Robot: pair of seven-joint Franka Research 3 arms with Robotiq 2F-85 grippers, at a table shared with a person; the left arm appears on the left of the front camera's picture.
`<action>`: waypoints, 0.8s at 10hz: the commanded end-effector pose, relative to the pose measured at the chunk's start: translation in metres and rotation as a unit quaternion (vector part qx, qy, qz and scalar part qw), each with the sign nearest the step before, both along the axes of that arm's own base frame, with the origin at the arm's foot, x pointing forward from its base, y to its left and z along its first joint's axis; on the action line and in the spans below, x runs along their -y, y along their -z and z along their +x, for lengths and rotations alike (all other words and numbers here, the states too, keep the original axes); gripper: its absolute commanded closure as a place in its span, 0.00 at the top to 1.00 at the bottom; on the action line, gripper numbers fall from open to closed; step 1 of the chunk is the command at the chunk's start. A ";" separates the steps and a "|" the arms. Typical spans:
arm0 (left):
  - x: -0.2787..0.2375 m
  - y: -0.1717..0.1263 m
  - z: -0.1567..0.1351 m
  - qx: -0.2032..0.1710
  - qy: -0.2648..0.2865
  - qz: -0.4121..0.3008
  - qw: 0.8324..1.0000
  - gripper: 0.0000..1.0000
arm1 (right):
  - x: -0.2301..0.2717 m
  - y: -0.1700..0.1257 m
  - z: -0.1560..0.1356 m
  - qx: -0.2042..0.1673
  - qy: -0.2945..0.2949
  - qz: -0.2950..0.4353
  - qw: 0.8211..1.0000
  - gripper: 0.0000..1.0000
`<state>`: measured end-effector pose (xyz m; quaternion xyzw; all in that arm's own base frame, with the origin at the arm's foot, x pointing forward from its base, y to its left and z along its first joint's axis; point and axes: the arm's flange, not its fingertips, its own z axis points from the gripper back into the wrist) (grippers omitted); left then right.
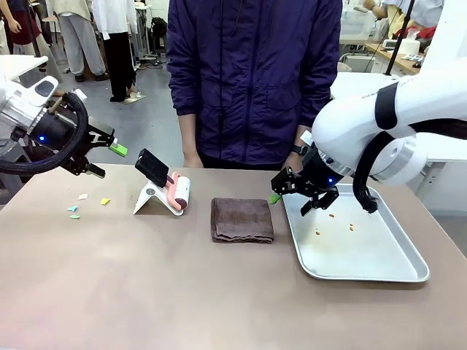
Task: Clean the surface of the table.
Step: Hold the Lint Roller with your left hand and the towel with your right hand.
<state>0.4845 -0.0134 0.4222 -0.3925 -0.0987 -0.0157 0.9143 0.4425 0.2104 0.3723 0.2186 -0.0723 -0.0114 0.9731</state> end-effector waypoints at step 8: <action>0.033 -0.003 0.032 -0.004 0.011 -0.006 1.000 1.00 | -0.048 -0.006 0.028 0.025 -0.050 -0.044 0.997 1.00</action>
